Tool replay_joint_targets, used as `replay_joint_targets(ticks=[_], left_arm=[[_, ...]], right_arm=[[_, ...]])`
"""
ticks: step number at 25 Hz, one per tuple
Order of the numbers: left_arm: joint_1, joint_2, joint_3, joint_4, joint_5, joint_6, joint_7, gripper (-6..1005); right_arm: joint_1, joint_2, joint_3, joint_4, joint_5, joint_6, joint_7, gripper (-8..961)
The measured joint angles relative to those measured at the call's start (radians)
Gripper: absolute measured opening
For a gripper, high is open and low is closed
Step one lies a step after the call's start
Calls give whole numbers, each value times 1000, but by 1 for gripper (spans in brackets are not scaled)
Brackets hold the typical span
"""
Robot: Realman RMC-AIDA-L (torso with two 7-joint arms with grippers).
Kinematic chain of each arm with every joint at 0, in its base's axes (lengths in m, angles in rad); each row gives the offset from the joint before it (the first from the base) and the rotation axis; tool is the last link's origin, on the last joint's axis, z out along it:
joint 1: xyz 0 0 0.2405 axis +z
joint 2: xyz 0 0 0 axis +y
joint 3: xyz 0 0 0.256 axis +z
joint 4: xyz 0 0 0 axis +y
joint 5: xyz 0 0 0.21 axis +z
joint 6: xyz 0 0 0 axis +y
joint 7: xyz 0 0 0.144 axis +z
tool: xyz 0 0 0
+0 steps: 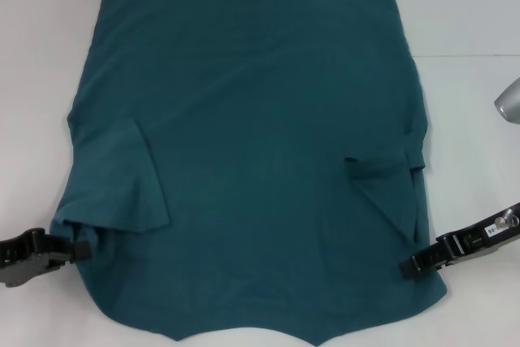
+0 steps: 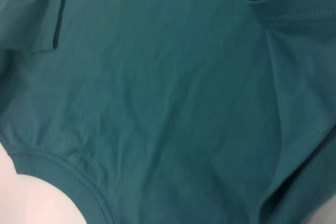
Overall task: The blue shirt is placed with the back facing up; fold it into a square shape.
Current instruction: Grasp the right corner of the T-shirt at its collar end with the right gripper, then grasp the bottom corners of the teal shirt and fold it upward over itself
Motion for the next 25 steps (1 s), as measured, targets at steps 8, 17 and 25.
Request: replay_joint_targets(ticks=[8, 17, 25], left_arm=[[-1, 0, 0, 0, 0, -2, 0, 7], [0, 0, 0, 0, 0, 0, 0, 7], [0, 6, 0, 7, 5, 40, 15, 7]], right_arm=[[-1, 1, -5, 0, -2, -3, -1, 493], [-6, -2, -4, -7, 3, -23, -7, 127], [-22, -32, 45, -13, 32, -109, -45, 35]])
